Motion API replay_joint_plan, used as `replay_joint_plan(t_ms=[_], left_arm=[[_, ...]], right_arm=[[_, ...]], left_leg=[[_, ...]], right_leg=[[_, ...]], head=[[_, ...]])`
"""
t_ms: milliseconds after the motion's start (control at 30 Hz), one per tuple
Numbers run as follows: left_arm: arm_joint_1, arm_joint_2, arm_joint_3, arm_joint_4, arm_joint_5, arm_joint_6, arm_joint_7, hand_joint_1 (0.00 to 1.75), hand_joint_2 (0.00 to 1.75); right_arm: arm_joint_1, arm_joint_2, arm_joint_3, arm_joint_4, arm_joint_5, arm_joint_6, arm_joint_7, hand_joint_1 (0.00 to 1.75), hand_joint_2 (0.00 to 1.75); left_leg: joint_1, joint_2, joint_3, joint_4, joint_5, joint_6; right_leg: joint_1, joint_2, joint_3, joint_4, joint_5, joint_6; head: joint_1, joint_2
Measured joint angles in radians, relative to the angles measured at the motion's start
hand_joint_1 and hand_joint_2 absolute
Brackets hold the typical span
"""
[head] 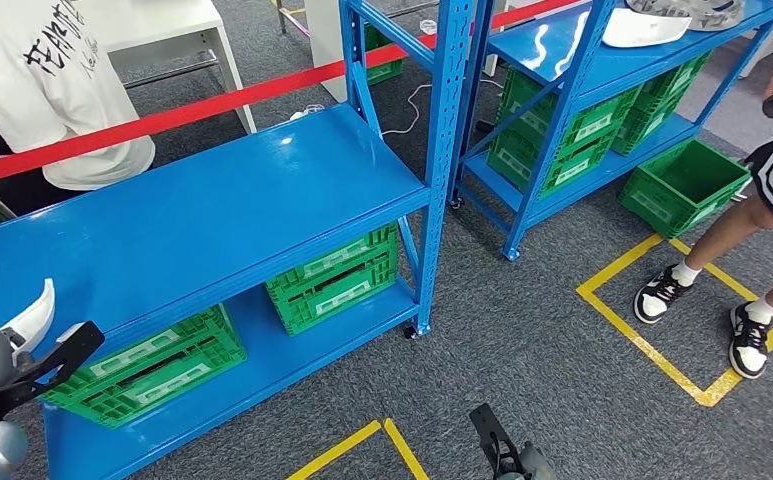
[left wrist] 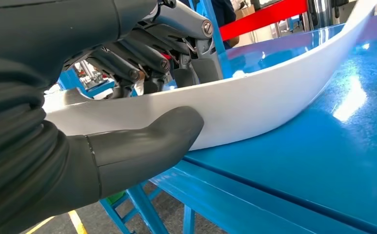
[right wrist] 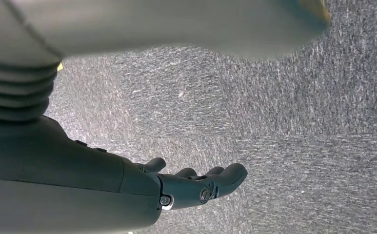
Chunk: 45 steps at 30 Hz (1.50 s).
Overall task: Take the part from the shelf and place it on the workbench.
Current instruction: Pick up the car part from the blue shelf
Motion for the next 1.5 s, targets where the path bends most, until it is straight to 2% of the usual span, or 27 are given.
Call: replay_joint_plan(t_ms=[467,700,867,967,1067,1133,1200,1267,1333,1433,1500], left_arm=[[0.014,0.002,0.0,0.0,0.016,0.053,-0.024,1.75,1.75],[0.03,0.005,0.002,0.0,0.053,0.118,-0.087,1.75,1.75],[0.047,0.001,0.031,-0.004,0.151,0.205,-0.243,1.75,1.75],[0.049,-0.025,0.086,-0.018,0.33,0.212,-0.456,1.75,1.75],[0.03,-0.077,0.183,-0.07,0.593,0.085,-0.695,1.75,1.75],[0.024,-0.115,0.228,-0.168,0.8,-0.034,-0.752,1.75,1.75],[0.047,-0.138,0.232,-0.356,1.022,-0.097,-0.72,1.75,1.75],[0.087,-0.135,0.206,-0.587,1.195,-0.079,-0.674,1.75,1.75],[0.133,-0.109,0.172,-0.797,1.305,-0.042,-0.66,1.75,1.75],[0.218,-0.054,0.127,-1.046,1.394,-0.002,-0.686,1.75,1.75],[0.268,-0.028,0.102,-1.163,1.412,0.017,-0.7,1.75,1.75]], right_arm=[[-0.004,0.0,0.0,0.0,0.001,0.001,-0.004,0.0,0.0],[-0.005,0.0,0.0,0.0,0.001,-0.003,-0.005,0.0,0.0],[-0.004,0.0,-0.001,0.0,-0.002,-0.006,-0.009,0.0,0.0],[0.001,0.001,-0.013,0.0,-0.022,-0.014,-0.021,0.0,0.0],[0.012,0.001,-0.034,0.0,-0.041,-0.022,-0.021,0.0,0.0],[0.018,0.002,-0.047,0.0,-0.049,-0.024,-0.021,0.0,0.0],[0.022,0.002,-0.058,0.0,-0.052,-0.025,-0.025,0.0,0.0],[0.03,0.001,-0.065,0.0,-0.048,-0.025,-0.031,0.0,0.0],[0.037,0.001,-0.068,0.0,-0.04,-0.024,-0.043,0.0,0.0],[0.038,0.001,-0.068,0.0,-0.029,-0.02,-0.062,0.0,0.0],[0.037,0.001,-0.068,0.0,-0.026,-0.019,-0.065,0.0,0.0]], left_leg=[[0.0,0.0,0.001,0.0,0.0,0.0],[0.0,0.0,0.001,0.0,0.0,0.0],[0.0,0.0,0.001,0.0,0.0,0.0],[0.0,-0.001,0.001,0.0,0.0,0.0],[0.0,-0.005,0.0,0.001,0.001,0.001],[0.0,-0.005,0.0,0.001,0.001,0.001],[0.0,0.0,0.0,0.001,0.0,0.001],[0.0,0.006,0.0,0.001,-0.002,0.002],[-0.001,0.01,0.001,0.001,-0.004,0.003],[0.0,0.01,0.002,0.001,-0.005,0.004],[0.0,0.008,0.002,0.0,-0.005,0.003]], right_leg=[[0.0,0.0,0.001,0.0,0.0,0.0],[0.0,0.0,0.001,0.0,0.0,0.0],[0.0,0.0,0.001,0.0,0.0,0.0],[0.0,-0.002,0.001,-0.001,0.0,0.0],[0.0,-0.007,0.002,-0.002,0.0,0.0],[0.0,-0.007,0.002,-0.002,0.0,0.001],[0.0,-0.001,0.002,-0.002,0.001,0.002],[0.0,0.006,0.002,-0.002,0.002,0.002],[0.0,0.008,0.002,-0.003,0.002,0.002],[0.0,0.008,0.002,-0.003,-0.001,0.001],[0.001,0.005,0.003,-0.003,-0.003,0.001]], head=[[0.0,0.0],[0.0,0.0],[0.0,0.0],[0.0,0.0],[0.0,0.0],[0.0,0.0],[0.0,0.0],[0.0,0.0],[0.0,0.0],[0.0,0.0],[0.0,0.0]])
